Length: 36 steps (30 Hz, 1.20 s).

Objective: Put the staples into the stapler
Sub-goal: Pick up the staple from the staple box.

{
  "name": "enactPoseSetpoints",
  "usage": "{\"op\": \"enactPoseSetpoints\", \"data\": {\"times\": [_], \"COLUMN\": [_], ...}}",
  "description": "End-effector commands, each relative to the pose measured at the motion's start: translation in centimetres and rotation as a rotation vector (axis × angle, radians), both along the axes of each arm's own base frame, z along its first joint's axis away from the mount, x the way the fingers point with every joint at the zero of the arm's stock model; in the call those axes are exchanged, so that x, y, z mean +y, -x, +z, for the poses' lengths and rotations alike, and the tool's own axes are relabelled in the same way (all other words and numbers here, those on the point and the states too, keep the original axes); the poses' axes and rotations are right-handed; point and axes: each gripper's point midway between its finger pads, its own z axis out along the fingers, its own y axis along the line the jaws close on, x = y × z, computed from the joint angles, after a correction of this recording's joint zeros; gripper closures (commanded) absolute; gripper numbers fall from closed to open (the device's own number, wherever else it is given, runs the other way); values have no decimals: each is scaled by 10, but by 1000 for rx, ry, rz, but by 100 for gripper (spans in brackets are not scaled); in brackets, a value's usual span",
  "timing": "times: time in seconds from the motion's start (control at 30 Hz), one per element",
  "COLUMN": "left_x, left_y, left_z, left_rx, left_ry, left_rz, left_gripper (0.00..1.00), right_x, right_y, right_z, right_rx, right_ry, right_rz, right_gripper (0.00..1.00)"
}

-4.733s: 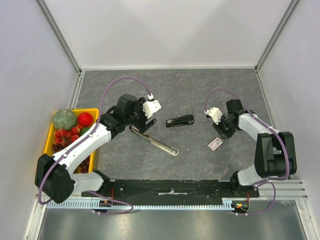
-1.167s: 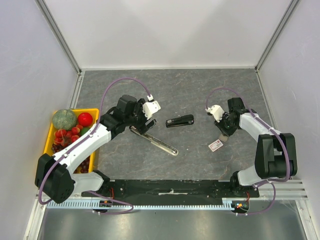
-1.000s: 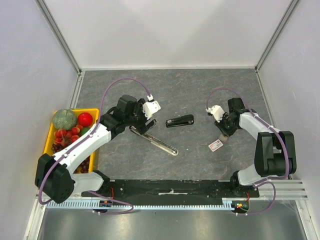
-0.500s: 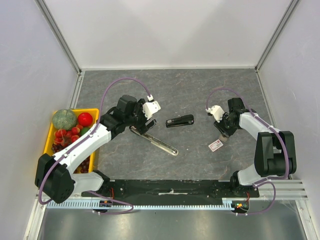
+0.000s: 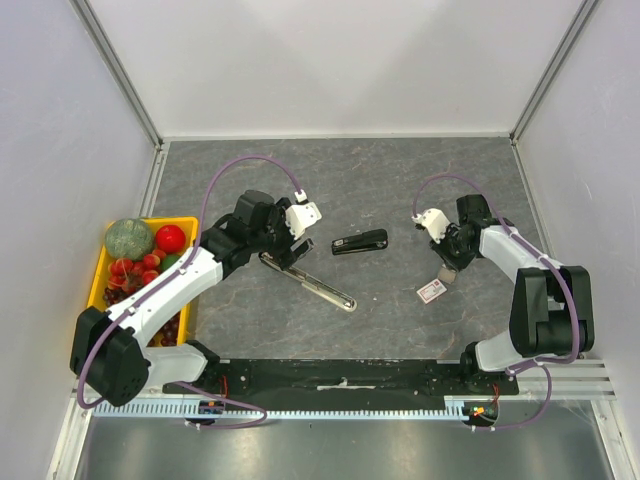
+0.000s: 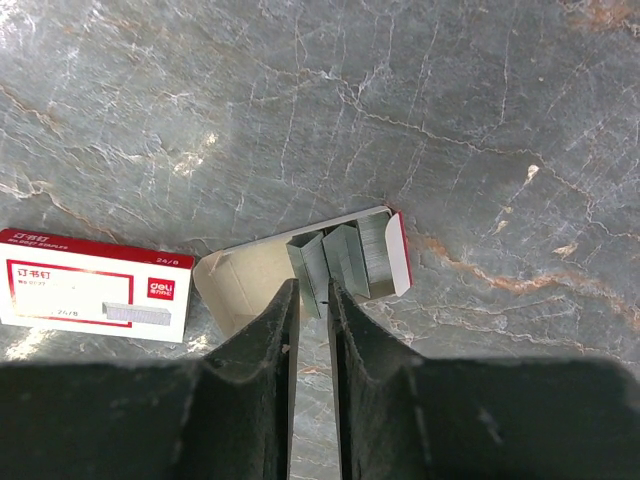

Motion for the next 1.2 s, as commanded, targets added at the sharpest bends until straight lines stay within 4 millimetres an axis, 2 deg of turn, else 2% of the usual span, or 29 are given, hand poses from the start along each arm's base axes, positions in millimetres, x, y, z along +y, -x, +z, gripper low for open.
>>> {"op": "enactPoseSetpoints", "data": {"times": [0.0, 0.47, 0.77, 1.17], "left_x": [-7, -7, -7, -7], "left_y": [-2, -2, -2, -2], "left_z": [4, 5, 4, 3], "left_rx": [8, 8, 9, 9], "left_ry": [47, 47, 48, 48], "left_rz": [2, 2, 3, 3], "left_gripper": [16, 16, 16, 16], "right_x": [-2, 0, 0, 3], "right_y": [-7, 0, -5, -8], "right_z": [10, -2, -2, 6], "right_rx": [-49, 20, 27, 1], "right_ry": [3, -2, -18, -40], "right_rz": [3, 7, -2, -3], "right_gripper": [76, 70, 68, 82]}}
